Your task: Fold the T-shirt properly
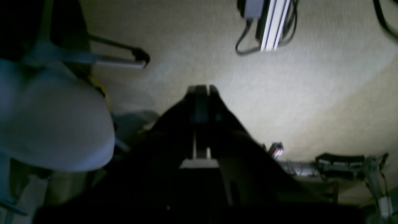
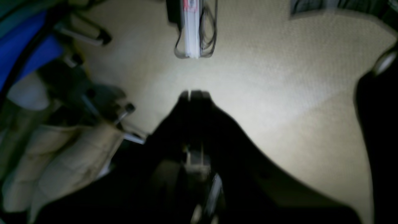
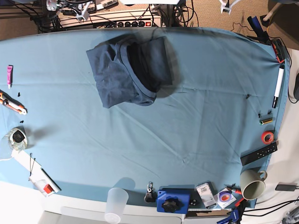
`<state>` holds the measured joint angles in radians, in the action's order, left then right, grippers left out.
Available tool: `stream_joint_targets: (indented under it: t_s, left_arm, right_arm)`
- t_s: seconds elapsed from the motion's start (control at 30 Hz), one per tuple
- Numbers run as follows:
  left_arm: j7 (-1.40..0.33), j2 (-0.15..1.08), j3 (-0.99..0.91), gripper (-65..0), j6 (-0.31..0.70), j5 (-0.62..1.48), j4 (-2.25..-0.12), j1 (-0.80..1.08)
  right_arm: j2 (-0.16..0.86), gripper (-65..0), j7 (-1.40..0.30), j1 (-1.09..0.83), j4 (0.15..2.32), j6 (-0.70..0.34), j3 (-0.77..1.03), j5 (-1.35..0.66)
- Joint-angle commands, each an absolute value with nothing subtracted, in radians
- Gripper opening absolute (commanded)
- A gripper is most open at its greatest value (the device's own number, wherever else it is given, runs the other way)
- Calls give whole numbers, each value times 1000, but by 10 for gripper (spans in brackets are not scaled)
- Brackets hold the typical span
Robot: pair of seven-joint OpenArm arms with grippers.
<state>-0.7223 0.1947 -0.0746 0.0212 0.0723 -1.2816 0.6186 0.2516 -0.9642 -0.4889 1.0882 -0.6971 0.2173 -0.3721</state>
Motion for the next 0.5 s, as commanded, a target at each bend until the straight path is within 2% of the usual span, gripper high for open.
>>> stream_joint_targets:
  t_s: [0.0, 0.17, 0.4, 0.47]
  left_arm:
    - [-697, 194, -76, -650, 46, 81, -1247, 608]
    - [-525, 172, -76, -650, 112, 129, -1042, 519]
    - [-188, 143, -76, -650, 114, 128, -750, 422]
    - [-128, 141, -76, -650, 113, 125, -668, 391]
  right_arm:
    - [266, -650, -941, -473, 1065, -698, 204, -355]
    - [265, -650, -792, -371, 883, -698, 112, -231]
    - [263, -650, -483, -268, 687, -698, 4, -73]
    - [263, -650, -366, -259, 652, -647, -20, -45]
